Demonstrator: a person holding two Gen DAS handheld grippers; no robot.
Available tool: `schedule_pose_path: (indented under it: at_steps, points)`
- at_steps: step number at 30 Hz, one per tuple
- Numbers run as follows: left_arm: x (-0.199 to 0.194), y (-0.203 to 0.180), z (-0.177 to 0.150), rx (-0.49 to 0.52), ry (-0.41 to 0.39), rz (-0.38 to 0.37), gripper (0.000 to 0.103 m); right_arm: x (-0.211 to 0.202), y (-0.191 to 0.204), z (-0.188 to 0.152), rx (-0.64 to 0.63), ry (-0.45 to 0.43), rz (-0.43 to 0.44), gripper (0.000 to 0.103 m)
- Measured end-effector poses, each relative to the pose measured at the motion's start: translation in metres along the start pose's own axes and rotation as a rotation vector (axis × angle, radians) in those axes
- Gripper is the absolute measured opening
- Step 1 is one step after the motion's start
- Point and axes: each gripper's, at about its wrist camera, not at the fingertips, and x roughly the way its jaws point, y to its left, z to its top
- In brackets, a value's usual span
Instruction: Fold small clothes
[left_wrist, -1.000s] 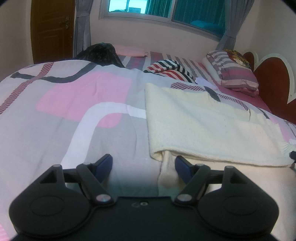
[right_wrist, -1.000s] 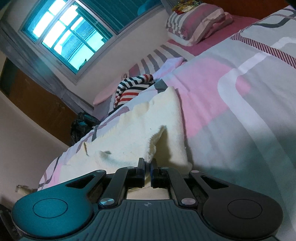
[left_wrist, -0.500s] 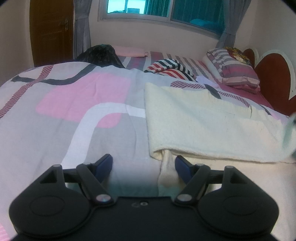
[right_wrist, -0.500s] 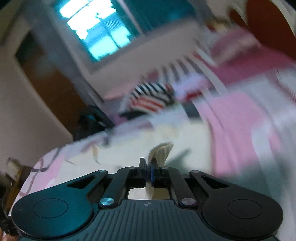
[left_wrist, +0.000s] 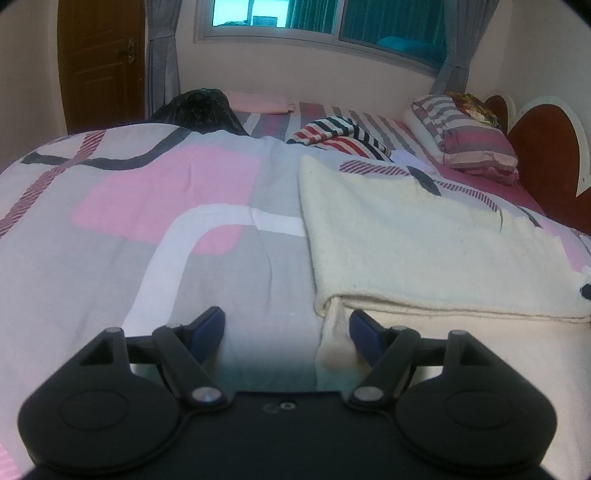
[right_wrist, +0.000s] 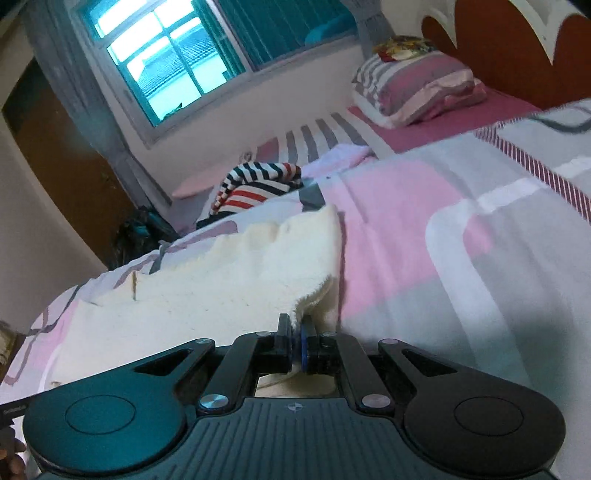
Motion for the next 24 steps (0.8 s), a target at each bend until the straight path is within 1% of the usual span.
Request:
schedule_pose_path:
  at_steps: [2, 5, 9, 11, 13, 14, 15, 16, 17, 18, 19, 20, 21, 23, 24]
  points:
    - [0.0, 0.0, 0.0, -0.001, -0.001, 0.003, 0.073, -0.001, 0.001, 0.001, -0.015, 0.005, -0.001, 0.003]
    - [0.0, 0.0, -0.001, 0.001, 0.001, 0.007, 0.073, 0.011, 0.005, 0.001, -0.049, 0.052, -0.029, 0.004]
    - [0.0, 0.0, 0.0, 0.001, 0.006, 0.004, 0.073, 0.009, 0.007, 0.002, -0.058, 0.055, -0.04, 0.004]
    - [-0.001, 0.002, 0.0, 0.006, 0.007, -0.004, 0.075, 0.0, 0.006, 0.001, -0.052, 0.03, -0.046, 0.004]
    - [-0.007, 0.009, 0.0, -0.002, 0.011, -0.028, 0.074, -0.014, 0.004, 0.002, -0.043, -0.015, -0.078, 0.004]
    - [-0.013, 0.013, 0.0, -0.019, 0.003, -0.033, 0.062, -0.02, 0.003, 0.002, -0.041, -0.033, -0.085, 0.004]
    - [-0.025, 0.014, 0.0, -0.011, -0.031, -0.016, 0.048, -0.026, 0.003, 0.003, -0.044, -0.046, -0.082, 0.004]
    - [-0.035, 0.01, 0.002, 0.025, -0.071, 0.001, 0.048, -0.03, 0.004, 0.005, -0.058, -0.054, -0.072, 0.004]
    - [-0.041, 0.004, 0.005, 0.054, -0.096, -0.005, 0.05, -0.033, 0.006, 0.005, -0.081, -0.06, -0.062, 0.004]
    - [-0.043, -0.006, 0.011, 0.084, -0.111, -0.031, 0.053, -0.033, 0.009, 0.007, -0.099, -0.062, -0.052, 0.004]
    - [-0.042, -0.016, 0.017, 0.111, -0.112, -0.058, 0.055, -0.03, 0.013, 0.008, -0.114, -0.058, -0.041, 0.004]
    - [-0.036, -0.032, 0.023, 0.146, -0.104, -0.086, 0.063, -0.025, 0.018, 0.01, -0.127, -0.052, -0.042, 0.004]
    - [-0.029, -0.044, 0.028, 0.168, -0.097, -0.1, 0.064, -0.018, 0.025, 0.011, -0.143, -0.05, -0.057, 0.004]
    - [-0.013, -0.067, 0.036, 0.203, -0.086, -0.136, 0.064, -0.004, 0.039, 0.012, -0.16, -0.044, -0.045, 0.004]
    - [-0.006, -0.075, 0.039, 0.212, -0.082, -0.143, 0.064, 0.003, 0.046, 0.011, -0.172, -0.041, -0.044, 0.004]
